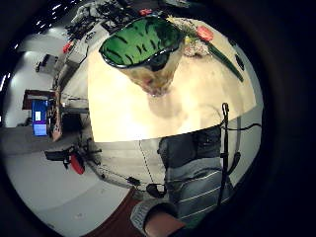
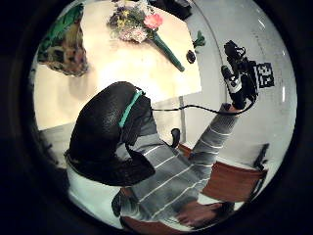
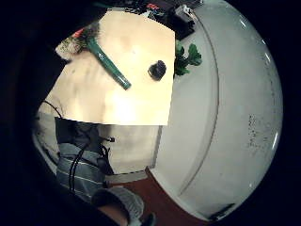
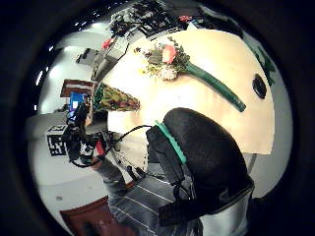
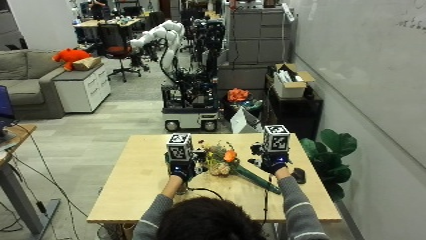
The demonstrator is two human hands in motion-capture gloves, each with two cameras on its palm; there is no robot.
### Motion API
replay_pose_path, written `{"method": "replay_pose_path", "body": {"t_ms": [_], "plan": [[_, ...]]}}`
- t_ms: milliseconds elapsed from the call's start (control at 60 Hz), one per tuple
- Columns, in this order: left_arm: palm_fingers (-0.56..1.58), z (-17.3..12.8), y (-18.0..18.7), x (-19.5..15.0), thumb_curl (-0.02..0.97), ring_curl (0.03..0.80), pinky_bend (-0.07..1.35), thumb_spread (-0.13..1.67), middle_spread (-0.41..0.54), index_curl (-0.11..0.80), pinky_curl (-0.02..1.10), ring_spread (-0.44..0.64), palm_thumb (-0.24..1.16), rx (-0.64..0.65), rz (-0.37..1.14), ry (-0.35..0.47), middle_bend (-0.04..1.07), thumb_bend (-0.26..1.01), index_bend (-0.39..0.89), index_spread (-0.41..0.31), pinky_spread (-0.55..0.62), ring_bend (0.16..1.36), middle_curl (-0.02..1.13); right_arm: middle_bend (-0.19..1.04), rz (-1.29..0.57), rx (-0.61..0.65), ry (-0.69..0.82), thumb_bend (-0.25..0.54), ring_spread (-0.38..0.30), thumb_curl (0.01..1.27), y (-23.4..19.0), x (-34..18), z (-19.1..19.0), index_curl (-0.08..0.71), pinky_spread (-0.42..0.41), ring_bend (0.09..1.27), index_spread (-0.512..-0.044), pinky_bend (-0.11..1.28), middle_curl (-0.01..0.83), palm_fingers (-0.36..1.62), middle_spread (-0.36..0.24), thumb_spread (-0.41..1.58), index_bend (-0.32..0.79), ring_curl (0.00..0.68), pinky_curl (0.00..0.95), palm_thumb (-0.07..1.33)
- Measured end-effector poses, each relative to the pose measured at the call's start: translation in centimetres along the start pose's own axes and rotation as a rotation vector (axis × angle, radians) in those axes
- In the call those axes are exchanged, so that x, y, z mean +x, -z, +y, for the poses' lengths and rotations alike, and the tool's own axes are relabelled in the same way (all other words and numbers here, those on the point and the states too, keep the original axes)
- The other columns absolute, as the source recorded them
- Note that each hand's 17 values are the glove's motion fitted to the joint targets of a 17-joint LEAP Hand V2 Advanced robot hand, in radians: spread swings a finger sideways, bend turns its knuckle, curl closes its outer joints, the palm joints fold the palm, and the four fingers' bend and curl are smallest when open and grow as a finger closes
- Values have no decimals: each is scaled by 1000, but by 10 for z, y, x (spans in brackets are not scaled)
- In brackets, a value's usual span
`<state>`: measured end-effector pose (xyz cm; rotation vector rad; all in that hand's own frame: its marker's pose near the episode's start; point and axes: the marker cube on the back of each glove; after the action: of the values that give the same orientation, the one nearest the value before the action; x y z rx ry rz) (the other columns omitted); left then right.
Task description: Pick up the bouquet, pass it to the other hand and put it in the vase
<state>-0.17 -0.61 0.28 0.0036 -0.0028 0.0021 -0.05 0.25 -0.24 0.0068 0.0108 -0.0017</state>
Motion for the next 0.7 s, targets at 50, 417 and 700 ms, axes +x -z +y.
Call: {"method": "replay_pose_path", "body": {"t_ms": [50, 417, 700], "plan": [[231, -4, 0, 1, 73, 123, 351, 624, 141, 56, 115, 177, 231, 2, -3, -5, 175, 128, 122, -47, 212, 466, 71, 208, 6, 10, -1, 181, 3, 65, 2, 0, 0, 39, 136, 382, -261, 447, 83, 257, -44, 643, 87, 109, 146, 296], [132, -13, 4, 15, 190, 220, 401, 1080, 220, 176, 245, 289, 265, 9, -18, -17, 194, 27, 137, -59, 331, 572, 208, 238, 1, 23, -33, 103, 6, 155, -1, 17, -31, 118, 207, 463, -383, 510, 235, 159, -64, 1168, 119, 217, 272, 343], [103, -10, -1, 24, 238, 246, 409, 1121, 226, 218, 289, 300, 280, -5, -28, -41, 195, -18, 133, -59, 339, 596, 265, 232, -57, 31, -104, 30, 30, 197, -10, 26, -45, 137, 221, 505, -382, 553, 288, 138, -41, 1220, 91, 257, 316, 370]]}}
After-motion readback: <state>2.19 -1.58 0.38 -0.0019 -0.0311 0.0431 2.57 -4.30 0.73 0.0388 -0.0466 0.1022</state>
